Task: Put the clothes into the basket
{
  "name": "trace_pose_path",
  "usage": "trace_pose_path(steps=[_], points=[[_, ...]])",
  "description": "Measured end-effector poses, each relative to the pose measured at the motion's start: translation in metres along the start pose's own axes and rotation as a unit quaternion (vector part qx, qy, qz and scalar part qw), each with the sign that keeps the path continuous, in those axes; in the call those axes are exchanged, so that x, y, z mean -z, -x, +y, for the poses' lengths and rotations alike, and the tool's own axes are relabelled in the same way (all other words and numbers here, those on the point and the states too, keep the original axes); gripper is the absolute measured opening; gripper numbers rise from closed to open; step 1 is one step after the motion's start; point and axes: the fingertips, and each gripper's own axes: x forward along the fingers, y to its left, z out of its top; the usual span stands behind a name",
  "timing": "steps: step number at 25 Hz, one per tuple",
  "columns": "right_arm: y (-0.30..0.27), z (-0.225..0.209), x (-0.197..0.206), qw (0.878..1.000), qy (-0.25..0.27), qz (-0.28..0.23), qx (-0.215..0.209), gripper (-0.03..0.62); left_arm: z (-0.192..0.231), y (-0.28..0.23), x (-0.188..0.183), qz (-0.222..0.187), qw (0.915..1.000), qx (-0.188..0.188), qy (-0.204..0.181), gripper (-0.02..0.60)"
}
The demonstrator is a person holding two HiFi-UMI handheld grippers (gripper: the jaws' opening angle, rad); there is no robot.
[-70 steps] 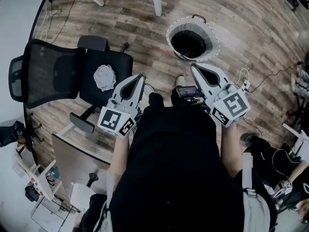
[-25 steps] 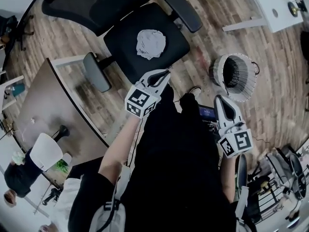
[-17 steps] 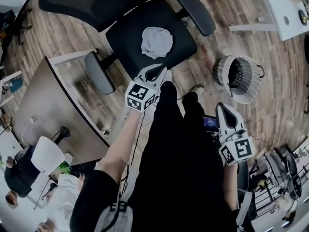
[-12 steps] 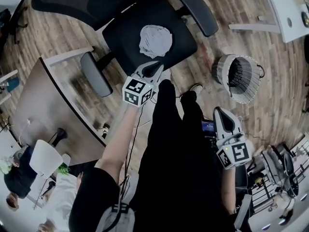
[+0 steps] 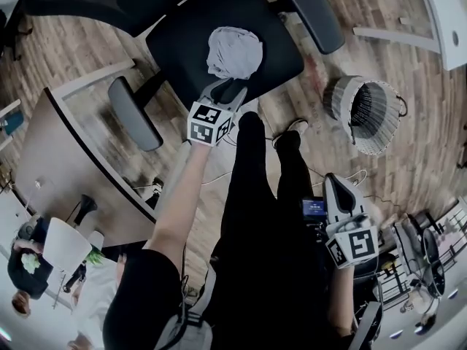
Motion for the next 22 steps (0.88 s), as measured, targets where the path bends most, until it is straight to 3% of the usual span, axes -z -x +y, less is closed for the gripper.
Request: trace_pose_path(steps=[5, 22], points=[[-0.003, -0.005, 0.015, 1.0, -0.015, 0.016, 0.0, 0.017, 0.016, -0.025, 0.019, 0.021, 0.9996, -0.016, 0.011, 0.211], [-0.044, -0.002, 0.024, 0.999, -0.021, 0.033, -0.026, 0.017, 0.083, -0.086, 0.04, 0.052, 0.9943, -0.091, -0.014, 0.372]])
